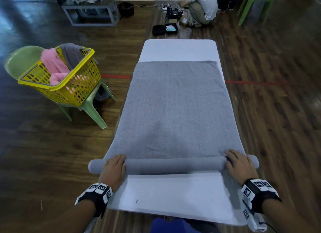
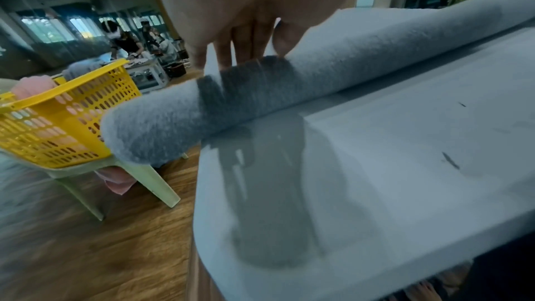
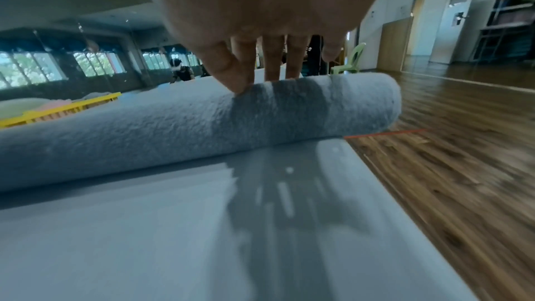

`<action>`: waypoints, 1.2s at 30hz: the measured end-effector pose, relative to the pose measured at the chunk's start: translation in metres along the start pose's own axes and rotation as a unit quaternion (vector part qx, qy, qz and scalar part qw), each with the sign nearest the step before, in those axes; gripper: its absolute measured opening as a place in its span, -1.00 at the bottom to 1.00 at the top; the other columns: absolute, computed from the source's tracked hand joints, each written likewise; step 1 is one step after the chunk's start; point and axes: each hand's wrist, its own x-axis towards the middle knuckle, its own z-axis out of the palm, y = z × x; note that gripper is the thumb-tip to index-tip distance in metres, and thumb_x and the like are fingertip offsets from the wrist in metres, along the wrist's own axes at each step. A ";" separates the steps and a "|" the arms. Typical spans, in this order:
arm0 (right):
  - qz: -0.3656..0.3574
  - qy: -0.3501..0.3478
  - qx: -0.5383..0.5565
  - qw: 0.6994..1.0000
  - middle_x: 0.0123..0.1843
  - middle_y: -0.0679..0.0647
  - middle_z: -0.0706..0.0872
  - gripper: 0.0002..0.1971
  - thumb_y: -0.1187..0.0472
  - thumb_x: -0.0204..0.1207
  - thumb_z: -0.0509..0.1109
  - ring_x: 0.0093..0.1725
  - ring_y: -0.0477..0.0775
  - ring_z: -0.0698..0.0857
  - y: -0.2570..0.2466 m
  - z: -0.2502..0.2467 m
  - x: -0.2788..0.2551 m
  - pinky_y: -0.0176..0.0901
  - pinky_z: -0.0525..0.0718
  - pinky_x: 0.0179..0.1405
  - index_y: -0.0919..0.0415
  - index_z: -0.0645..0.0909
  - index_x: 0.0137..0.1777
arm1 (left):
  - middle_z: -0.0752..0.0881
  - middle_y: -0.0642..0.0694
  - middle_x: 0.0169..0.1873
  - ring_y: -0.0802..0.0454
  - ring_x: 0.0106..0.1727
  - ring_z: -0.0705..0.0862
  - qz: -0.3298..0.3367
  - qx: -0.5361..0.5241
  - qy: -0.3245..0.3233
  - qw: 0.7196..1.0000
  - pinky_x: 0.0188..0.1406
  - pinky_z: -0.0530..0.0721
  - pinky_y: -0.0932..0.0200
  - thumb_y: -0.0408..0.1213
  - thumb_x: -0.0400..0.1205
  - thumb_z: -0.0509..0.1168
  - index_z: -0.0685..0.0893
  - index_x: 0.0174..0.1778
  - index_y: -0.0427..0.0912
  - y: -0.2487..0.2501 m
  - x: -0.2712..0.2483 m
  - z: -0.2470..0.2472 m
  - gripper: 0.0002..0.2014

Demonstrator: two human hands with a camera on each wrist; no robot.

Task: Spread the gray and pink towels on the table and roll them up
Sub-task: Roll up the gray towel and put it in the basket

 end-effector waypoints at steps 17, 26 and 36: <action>-0.044 -0.066 -0.013 0.997 0.44 -0.09 0.53 -0.48 -0.03 0.47 0.44 0.46 0.06 0.46 0.000 0.004 0.012 0.19 0.19 0.50 -0.05 0.47 0.44 | 0.67 -0.11 0.23 -0.11 0.28 0.61 0.001 -0.004 -0.011 1.000 0.42 0.46 -0.17 -0.01 0.54 0.10 0.59 0.32 -0.15 -0.002 -0.013 0.022 -0.51; -0.020 0.009 -0.022 1.000 0.34 -0.04 0.63 -0.60 -0.05 0.54 0.12 0.35 0.08 0.55 -0.009 -0.007 0.047 0.17 0.28 0.43 -0.06 0.56 0.32 | 0.67 -0.22 0.18 -0.19 0.15 0.65 -0.037 -0.004 0.023 0.999 0.20 0.62 -0.15 -0.07 0.61 -0.08 0.58 0.29 -0.25 0.002 0.026 -0.004 -0.49; -0.053 -0.064 -0.049 0.995 0.26 -0.09 0.69 -0.53 -0.02 0.32 0.49 0.28 0.10 0.59 -0.003 0.003 0.042 0.17 0.28 0.42 -0.11 0.61 0.27 | 0.76 -0.03 -0.18 -0.10 -0.13 0.70 -0.016 0.047 -0.027 0.998 0.09 0.53 -0.04 -0.01 0.28 0.10 0.71 -0.09 -0.07 0.001 0.024 -0.004 -0.58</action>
